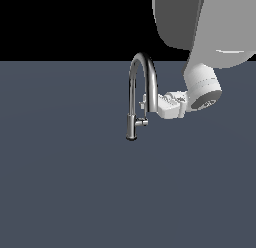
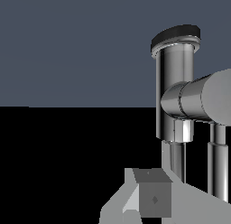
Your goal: Turn on the faucet by rotating a designated handle.
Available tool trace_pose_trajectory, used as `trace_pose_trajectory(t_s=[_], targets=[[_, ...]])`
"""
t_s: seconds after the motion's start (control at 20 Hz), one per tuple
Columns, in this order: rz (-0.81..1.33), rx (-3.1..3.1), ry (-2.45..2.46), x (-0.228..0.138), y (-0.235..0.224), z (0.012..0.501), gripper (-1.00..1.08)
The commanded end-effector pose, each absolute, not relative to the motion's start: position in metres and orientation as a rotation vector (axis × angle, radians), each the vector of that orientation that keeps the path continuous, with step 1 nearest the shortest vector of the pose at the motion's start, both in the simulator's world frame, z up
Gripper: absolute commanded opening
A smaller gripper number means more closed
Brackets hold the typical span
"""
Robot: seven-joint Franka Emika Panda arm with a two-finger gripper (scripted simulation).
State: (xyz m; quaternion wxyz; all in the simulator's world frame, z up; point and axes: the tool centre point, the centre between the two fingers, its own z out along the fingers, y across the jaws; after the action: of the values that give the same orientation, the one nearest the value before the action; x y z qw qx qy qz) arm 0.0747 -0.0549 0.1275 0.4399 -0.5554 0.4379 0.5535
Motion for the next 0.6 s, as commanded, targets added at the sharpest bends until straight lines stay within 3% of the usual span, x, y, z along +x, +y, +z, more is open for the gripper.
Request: trace_pose_trajectory(t_s=[0.0,0.55], targets=[[1.374,-1.378,1.088,0.075,-0.055,0.128,-1.0],[1.375,-1.379,1.088,0.059,-0.058,0.132,-1.0]])
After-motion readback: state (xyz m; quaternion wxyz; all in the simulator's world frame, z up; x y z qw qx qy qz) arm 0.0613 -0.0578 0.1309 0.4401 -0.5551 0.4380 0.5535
